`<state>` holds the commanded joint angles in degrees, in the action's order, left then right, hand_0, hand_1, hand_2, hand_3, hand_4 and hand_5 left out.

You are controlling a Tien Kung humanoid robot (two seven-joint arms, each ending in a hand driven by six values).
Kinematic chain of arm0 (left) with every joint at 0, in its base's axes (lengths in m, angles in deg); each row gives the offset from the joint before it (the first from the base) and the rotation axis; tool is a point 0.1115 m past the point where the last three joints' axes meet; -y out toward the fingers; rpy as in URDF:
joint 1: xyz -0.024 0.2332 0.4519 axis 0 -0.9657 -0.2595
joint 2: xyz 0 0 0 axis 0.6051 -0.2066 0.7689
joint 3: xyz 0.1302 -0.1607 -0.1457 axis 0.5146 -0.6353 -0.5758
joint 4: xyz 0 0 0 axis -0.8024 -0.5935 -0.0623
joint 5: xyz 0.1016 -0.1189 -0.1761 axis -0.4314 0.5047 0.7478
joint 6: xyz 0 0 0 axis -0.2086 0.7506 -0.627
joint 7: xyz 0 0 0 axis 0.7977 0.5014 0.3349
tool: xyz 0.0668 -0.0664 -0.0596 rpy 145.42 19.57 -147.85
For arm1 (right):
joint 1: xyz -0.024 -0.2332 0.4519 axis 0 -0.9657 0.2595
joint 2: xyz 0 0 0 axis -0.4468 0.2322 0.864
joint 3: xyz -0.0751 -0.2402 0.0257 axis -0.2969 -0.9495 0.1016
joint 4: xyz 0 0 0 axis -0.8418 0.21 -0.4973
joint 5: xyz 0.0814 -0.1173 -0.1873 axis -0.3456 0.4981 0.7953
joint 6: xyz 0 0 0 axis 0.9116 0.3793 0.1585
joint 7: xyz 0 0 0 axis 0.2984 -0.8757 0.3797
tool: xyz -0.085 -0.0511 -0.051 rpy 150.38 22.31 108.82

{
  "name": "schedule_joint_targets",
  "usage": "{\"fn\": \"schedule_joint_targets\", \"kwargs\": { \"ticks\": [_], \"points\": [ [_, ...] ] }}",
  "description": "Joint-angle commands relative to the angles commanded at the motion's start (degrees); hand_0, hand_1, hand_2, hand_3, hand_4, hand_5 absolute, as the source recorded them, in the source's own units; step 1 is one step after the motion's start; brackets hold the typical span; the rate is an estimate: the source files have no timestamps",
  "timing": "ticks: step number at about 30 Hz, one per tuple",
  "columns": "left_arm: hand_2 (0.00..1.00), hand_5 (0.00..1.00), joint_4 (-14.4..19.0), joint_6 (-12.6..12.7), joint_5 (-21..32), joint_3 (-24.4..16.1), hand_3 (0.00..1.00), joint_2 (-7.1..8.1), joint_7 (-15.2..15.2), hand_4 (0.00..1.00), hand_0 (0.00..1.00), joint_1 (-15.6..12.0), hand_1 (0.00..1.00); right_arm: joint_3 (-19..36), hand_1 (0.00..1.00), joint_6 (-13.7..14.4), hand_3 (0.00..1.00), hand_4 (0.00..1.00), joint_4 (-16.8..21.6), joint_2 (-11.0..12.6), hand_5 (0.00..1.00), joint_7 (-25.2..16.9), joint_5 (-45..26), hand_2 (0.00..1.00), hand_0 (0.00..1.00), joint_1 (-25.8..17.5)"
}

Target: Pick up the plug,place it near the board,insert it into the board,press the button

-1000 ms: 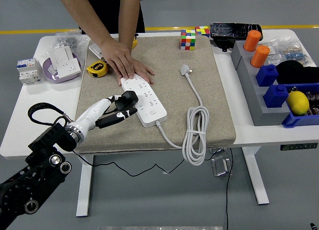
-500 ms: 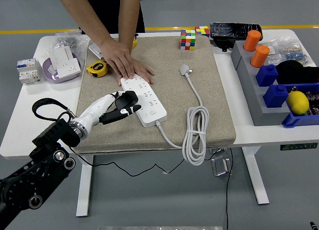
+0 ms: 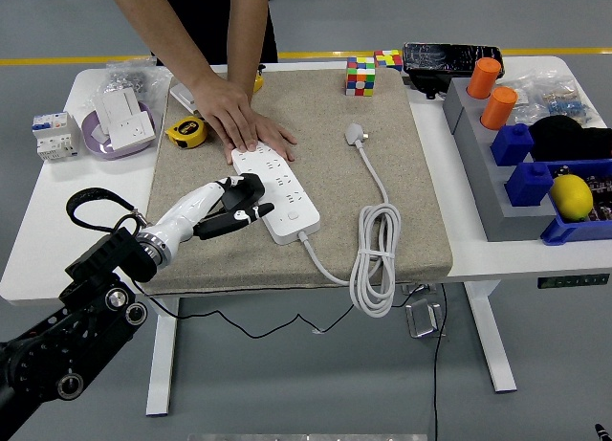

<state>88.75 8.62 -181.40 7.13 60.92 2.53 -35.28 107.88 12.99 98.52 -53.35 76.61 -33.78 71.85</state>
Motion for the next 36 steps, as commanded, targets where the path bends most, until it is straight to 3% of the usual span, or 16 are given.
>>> {"fn": "schedule_joint_targets", "kwargs": {
  "ticks": [11,36],
  "points": [
    [0.966,0.998,-0.64,0.02,0.12,0.62,0.91,-0.02,0.14,0.998,0.998,0.43,0.998,-0.1,0.845,0.01,0.796,0.998,0.0,0.07,0.998,-0.01,-0.05,0.782,0.957,0.05],
    [0.957,0.998,-2.85,0.73,-0.96,5.68,0.901,0.86,1.31,0.998,0.998,4.79,0.992,-0.61,0.845,0.02,0.796,0.998,0.06,0.19,0.998,0.02,-0.01,0.782,0.957,0.0]
  ]
}}
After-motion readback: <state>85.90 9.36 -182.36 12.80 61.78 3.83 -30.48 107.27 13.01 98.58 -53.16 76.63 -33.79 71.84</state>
